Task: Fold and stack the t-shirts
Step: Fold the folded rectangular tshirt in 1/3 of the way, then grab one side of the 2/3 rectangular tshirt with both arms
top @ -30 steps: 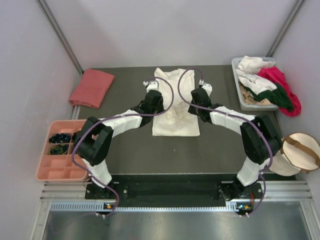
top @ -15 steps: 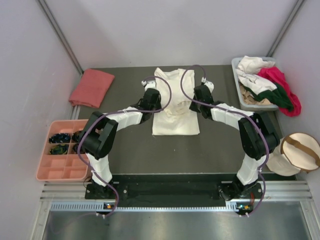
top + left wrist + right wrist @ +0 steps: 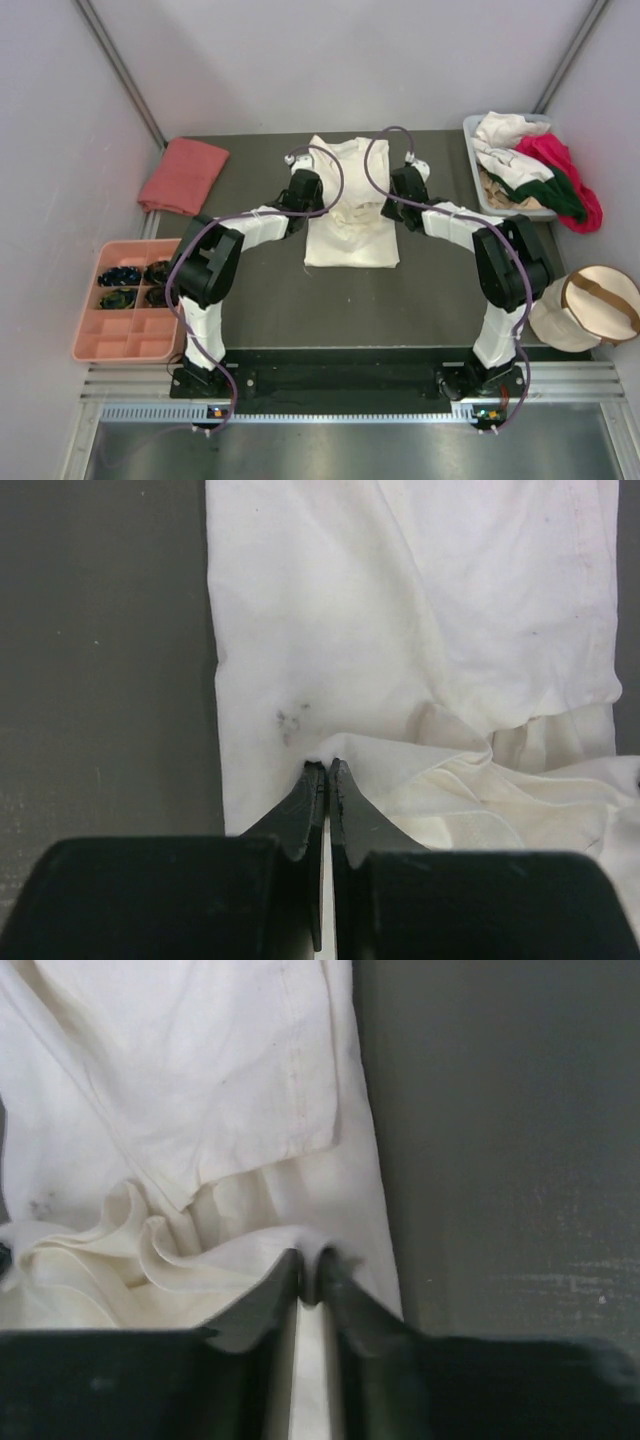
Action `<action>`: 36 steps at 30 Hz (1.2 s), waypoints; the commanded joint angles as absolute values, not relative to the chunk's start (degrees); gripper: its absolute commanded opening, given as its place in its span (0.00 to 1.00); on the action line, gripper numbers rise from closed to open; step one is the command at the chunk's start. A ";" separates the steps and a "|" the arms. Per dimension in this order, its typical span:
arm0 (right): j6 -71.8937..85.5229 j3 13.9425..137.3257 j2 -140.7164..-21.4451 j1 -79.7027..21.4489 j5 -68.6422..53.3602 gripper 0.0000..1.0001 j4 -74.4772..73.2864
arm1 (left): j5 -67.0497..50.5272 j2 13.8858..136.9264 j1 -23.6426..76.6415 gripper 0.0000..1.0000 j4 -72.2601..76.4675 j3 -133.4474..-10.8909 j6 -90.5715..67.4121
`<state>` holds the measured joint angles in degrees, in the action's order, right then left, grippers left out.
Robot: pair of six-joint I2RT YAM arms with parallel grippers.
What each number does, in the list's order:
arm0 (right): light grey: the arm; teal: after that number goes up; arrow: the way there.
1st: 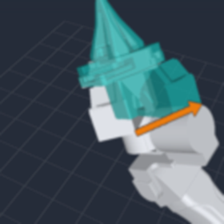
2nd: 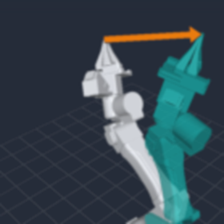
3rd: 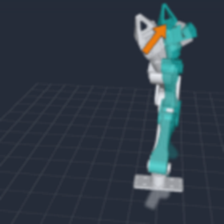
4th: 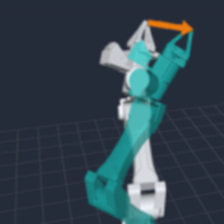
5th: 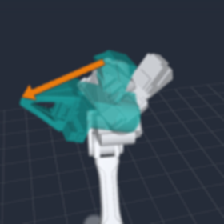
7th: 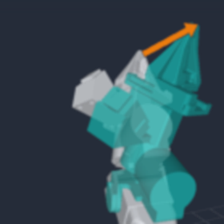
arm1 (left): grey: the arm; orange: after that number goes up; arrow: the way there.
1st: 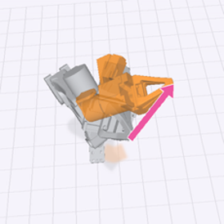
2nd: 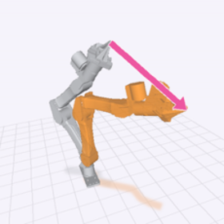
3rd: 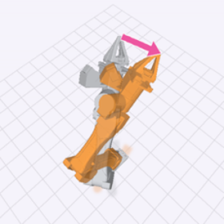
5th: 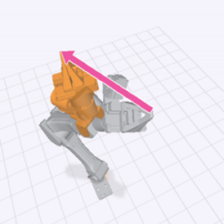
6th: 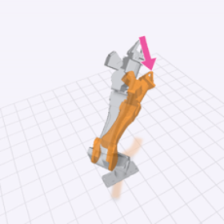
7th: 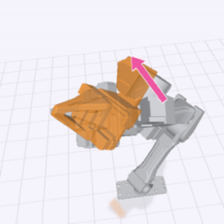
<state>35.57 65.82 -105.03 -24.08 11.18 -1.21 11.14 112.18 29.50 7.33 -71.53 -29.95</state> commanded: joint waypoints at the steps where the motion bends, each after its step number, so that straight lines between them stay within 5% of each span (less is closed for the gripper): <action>1: 34.72 69.43 -105.56 -21.80 10.72 0.28 0.97 | 12.91 112.15 28.39 0.05 9.41 -74.09 -28.83; 5: 33.31 69.96 -104.24 -17.85 9.76 0.44 1.32 | 15.46 109.96 25.41 0.29 8.53 -73.74 -27.86; 7: 31.73 71.01 -103.28 -15.75 8.97 0.48 1.06 | 16.69 108.12 23.30 0.58 8.35 -73.39 -27.77; 11: 29.27 71.19 -100.55 -14.86 8.53 0.52 0.53 | 20.47 105.56 21.18 0.92 7.04 -72.95 -28.04; 16: 29.62 66.55 -96.51 -15.47 2.03 0.55 2.46 | 16.97 101.44 21.27 0.99 7.82 -69.10 -29.09; 36: 32.78 37.63 -76.38 -20.65 0.27 0.57 -0.44 | 13.09 81.12 30.05 0.99 11.07 -33.59 -38.75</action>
